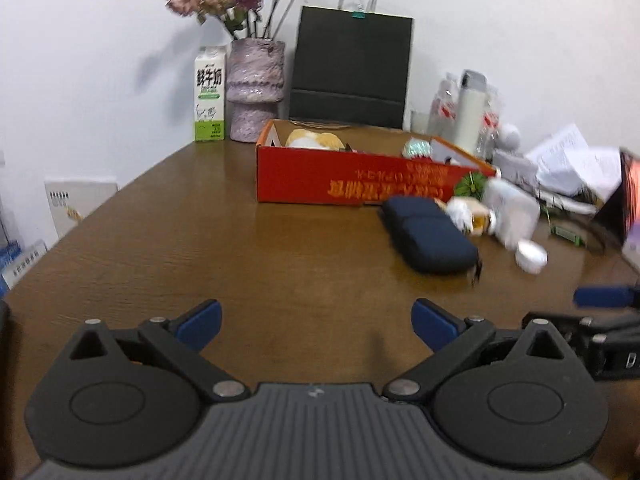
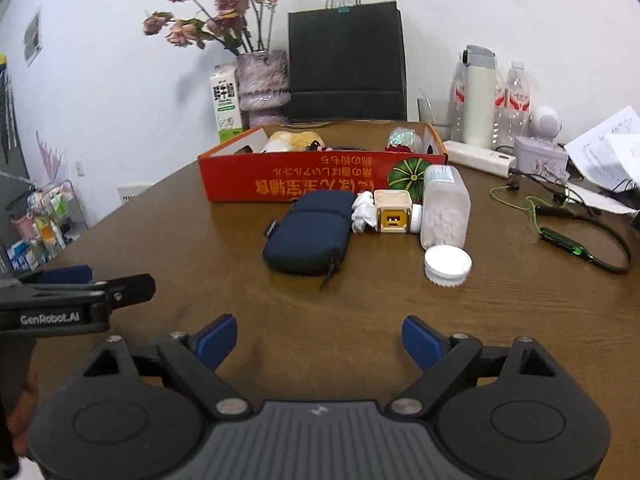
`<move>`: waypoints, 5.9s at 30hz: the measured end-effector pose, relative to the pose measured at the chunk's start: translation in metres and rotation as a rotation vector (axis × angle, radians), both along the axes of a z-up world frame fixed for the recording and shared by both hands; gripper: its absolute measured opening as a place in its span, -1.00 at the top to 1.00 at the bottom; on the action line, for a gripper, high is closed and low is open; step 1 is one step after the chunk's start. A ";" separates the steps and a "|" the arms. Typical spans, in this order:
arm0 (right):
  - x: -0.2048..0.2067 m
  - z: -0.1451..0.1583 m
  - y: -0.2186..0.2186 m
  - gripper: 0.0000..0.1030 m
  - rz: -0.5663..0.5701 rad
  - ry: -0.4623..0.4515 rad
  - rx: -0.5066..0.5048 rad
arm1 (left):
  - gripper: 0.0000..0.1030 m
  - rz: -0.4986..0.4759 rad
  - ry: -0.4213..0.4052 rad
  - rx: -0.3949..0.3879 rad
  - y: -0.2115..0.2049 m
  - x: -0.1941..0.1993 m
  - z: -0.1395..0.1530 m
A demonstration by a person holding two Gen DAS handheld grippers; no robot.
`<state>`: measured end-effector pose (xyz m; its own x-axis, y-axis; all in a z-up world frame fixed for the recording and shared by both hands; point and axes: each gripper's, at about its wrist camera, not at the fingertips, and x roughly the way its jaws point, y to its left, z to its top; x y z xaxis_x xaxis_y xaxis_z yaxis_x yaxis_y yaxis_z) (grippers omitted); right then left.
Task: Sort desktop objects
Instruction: 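Withdraw both tools from the box toward the table items, then grasp the white round lid with the right gripper while the left grasps the navy pouch, then carry the lid and pouch over the red box and release both, then withdraw both tools from the box toward the table items, then grasp the white bead jar with the right gripper while the left grasps the white tissue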
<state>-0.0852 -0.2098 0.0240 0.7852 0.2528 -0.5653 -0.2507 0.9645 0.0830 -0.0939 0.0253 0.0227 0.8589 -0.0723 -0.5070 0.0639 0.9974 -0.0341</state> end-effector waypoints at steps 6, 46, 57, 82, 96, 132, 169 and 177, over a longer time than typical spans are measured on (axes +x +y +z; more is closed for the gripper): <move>-0.010 -0.012 -0.002 -0.78 -0.005 -0.019 -0.019 | -1.00 0.009 0.025 0.009 0.002 0.000 -0.008; 0.028 -0.021 0.007 0.24 0.088 0.055 -0.047 | -0.27 -0.148 0.152 0.015 -0.027 0.020 0.000; -0.009 -0.014 0.046 0.24 0.138 -0.006 -0.143 | -0.63 -0.149 0.152 -0.052 -0.002 0.022 -0.005; 0.263 0.086 -0.017 0.24 -0.059 0.113 0.093 | -0.15 -0.042 0.145 -0.143 -0.020 0.304 0.099; 0.361 0.021 0.022 -0.04 -0.116 0.294 -0.203 | -0.21 -0.102 0.273 -0.053 -0.051 0.319 0.035; 0.022 -0.016 -0.011 -0.66 -0.016 0.025 0.041 | -1.00 -0.016 0.094 -0.113 0.010 0.017 -0.013; 0.127 0.011 -0.082 0.21 -0.324 -0.039 0.032 | 0.93 -0.220 0.180 -0.186 -0.083 0.132 -0.011; 0.035 0.006 -0.049 0.20 -0.139 -0.001 0.028 | 0.92 -0.232 0.215 -0.154 -0.051 0.045 -0.006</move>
